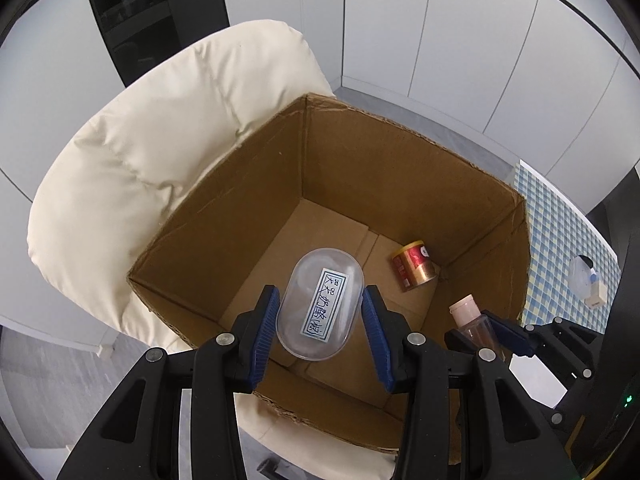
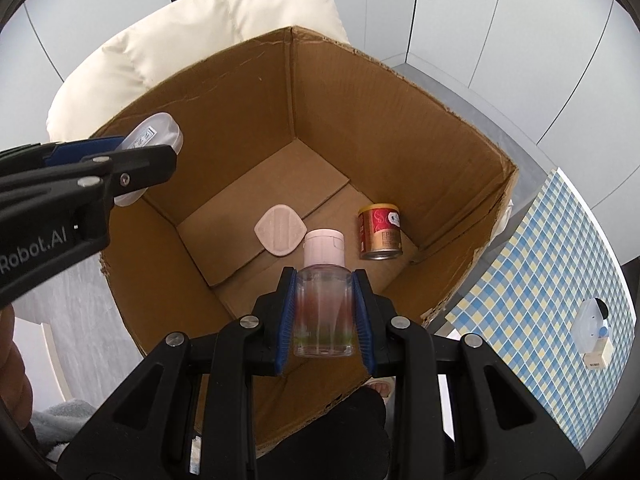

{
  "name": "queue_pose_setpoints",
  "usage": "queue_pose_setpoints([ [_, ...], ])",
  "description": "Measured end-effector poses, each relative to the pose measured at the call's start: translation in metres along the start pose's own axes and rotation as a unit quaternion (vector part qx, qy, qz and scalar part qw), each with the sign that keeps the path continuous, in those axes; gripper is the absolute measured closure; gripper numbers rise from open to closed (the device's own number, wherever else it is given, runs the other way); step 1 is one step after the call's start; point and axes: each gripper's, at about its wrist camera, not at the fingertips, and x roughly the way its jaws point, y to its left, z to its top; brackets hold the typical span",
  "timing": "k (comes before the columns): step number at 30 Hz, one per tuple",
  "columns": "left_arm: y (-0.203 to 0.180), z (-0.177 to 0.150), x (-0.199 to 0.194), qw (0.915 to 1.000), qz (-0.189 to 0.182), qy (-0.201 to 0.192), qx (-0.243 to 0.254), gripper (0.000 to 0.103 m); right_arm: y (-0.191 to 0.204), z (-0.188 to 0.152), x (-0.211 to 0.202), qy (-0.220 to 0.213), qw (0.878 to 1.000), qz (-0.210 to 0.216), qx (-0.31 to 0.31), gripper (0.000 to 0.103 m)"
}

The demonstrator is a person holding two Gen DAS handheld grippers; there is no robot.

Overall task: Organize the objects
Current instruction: 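Carry the soap box and bottle toward the cardboard box with both tools, then open the left gripper to drop the soap box while the right gripper drops the bottle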

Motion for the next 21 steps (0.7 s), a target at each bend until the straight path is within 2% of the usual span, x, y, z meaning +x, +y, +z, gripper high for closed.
queue_pose_setpoints([
  [14, -0.0069, -0.0011, -0.0022, 0.9999, 0.007, -0.005, 0.014, 0.06, -0.0047, -0.0051, 0.0009, 0.0, 1.0, 0.0, 0.009, 0.074],
  [18, -0.0047, -0.0006, -0.0044, 0.9998, -0.02, -0.006, 0.006, 0.059, -0.0054, -0.0038, -0.0015, -0.004, 1.0, 0.0, 0.01, 0.074],
  [20, -0.004, -0.0004, -0.0053, 0.9997, -0.022, -0.006, 0.002, 0.049, -0.0047, -0.0025, -0.0022, -0.005, 1.0, 0.0, 0.01, 0.073],
  [21, -0.0033, -0.0001, -0.0057, 0.9998, -0.019, -0.006, -0.001, 0.033, -0.0048, -0.0015, -0.0025, -0.005, 1.0, -0.002, 0.012, 0.069],
])
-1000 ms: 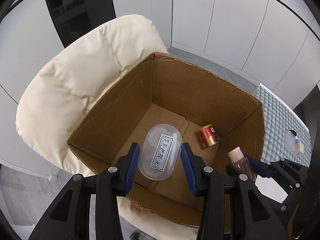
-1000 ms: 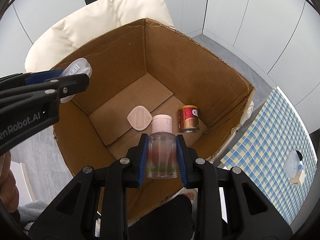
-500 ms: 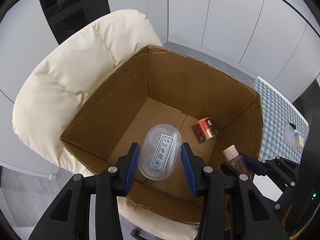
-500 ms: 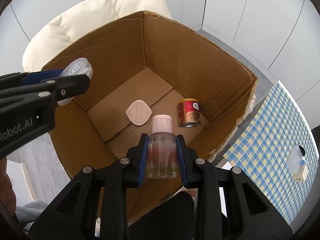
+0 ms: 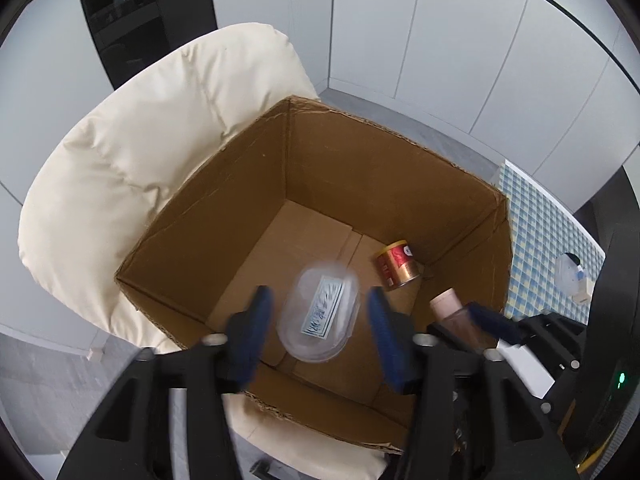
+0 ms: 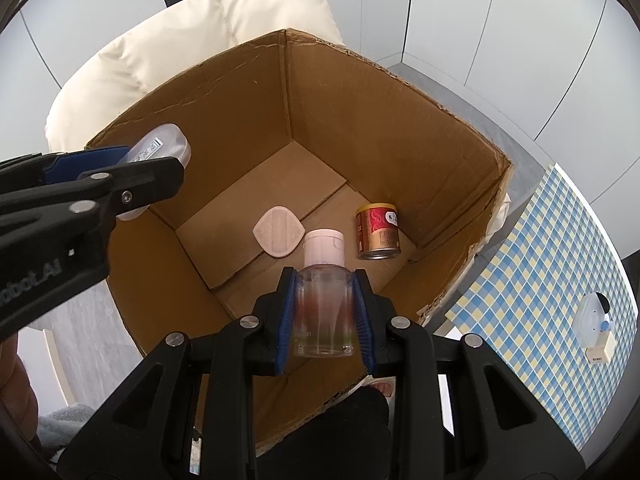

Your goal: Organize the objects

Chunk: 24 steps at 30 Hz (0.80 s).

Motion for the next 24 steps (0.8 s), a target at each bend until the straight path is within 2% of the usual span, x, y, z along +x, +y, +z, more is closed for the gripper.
queue_pose_setpoints([
  [1, 0.001, 0.001, 0.0, 1.0, 0.003, 0.0, -0.003, 0.018, -0.001, 0.001, 0.0, 0.001, 1.0, -0.004, 0.008, 0.044],
  [2, 0.002, 0.001, -0.002, 1.0, 0.007, -0.001, -0.006, 0.014, -0.003, 0.002, -0.001, 0.0, 1.0, -0.007, 0.015, 0.018],
  [3, 0.003, 0.001, -0.004, 0.9999, 0.011, -0.008, -0.007, 0.013, -0.005, 0.003, -0.003, -0.006, 1.0, -0.006, 0.022, 0.012],
  [6, 0.001, 0.001, -0.012, 0.9992, 0.026, -0.028, 0.0, 0.013, -0.008, 0.004, -0.011, -0.023, 0.999, 0.007, 0.028, 0.011],
  [24, 0.001, 0.003, -0.012, 0.9994, 0.028, -0.02, 0.002, 0.013, -0.019, -0.003, -0.019, -0.016, 0.999, -0.003, 0.043, 0.011],
])
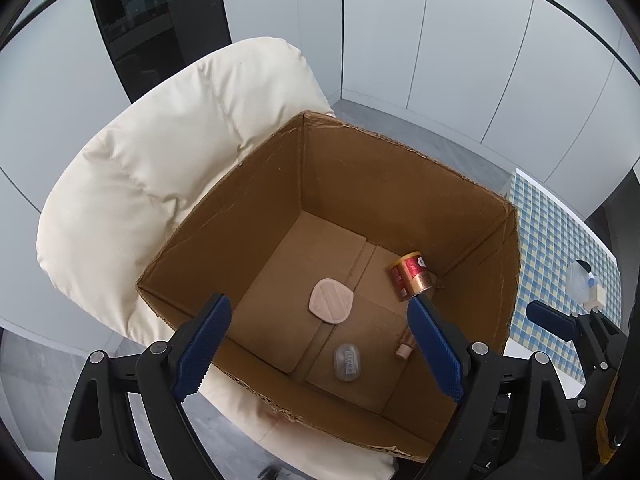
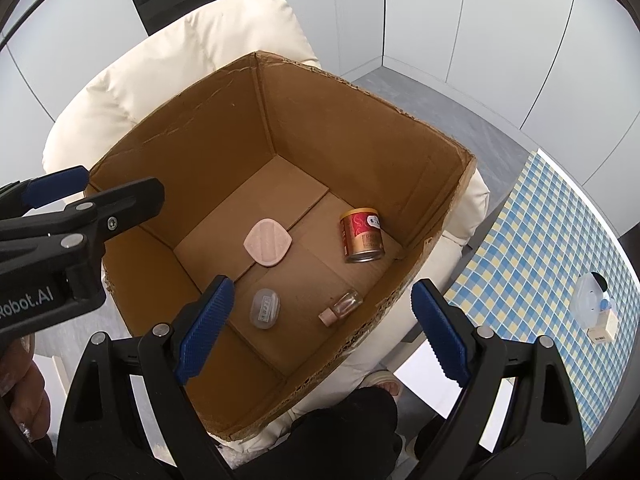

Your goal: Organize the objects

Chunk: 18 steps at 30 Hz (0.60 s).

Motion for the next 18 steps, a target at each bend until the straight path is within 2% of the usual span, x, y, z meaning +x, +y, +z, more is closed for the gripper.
queue_pose_setpoints([
  [18, 0.0009, -0.0036, -0.0018, 1.0, 0.005, 0.006, 0.003, 0.013, 0.004, -0.0039, -0.0052, 0.005, 1.0, -0.007, -0.001, 0.011],
])
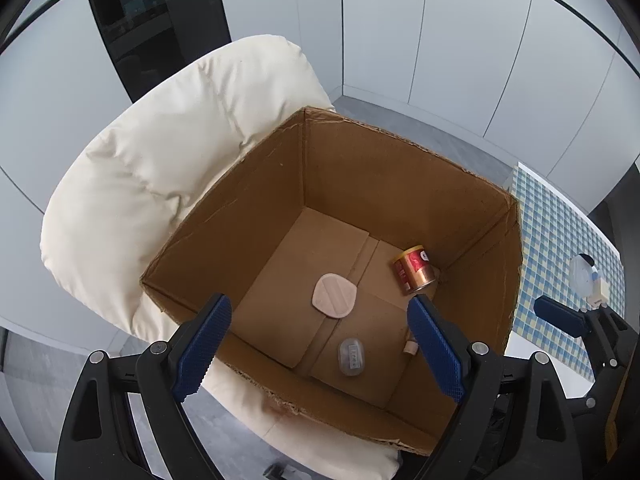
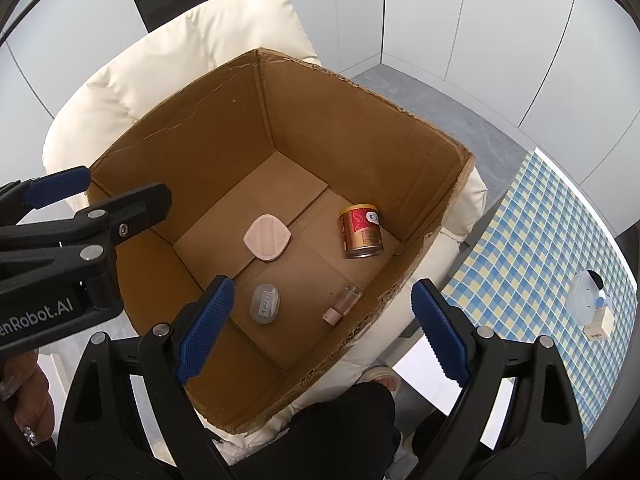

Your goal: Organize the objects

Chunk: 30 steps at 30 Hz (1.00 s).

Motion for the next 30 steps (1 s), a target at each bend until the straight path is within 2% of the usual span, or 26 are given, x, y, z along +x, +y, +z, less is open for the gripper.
queue_pose_setpoints([
  [8, 0.002, -0.012, -0.022, 0.9993, -0.033, 0.011, -0.015, 0.013, -0.006, -0.005, -0.021, -0.004, 1.0, -0.005, 0.011, 0.011],
  [17, -0.02, -0.033, -0.074, 0.9996, -0.023, -0.014, 0.002, 0.013, -0.019, -0.024, -0.056, -0.002, 0.999, -0.028, 0.019, 0.011],
  [24, -0.029, -0.052, -0.1, 0.9989, -0.044, -0.019, 0.0, 0.013, -0.025, -0.048, -0.082, -0.004, 0.999, -0.031, 0.025, 0.011],
  [30, -0.029, -0.07, -0.116, 0.9992, -0.031, -0.025, 0.004, 0.013, -0.025, -0.071, -0.102, -0.009, 0.999, -0.025, 0.03, 0.011],
])
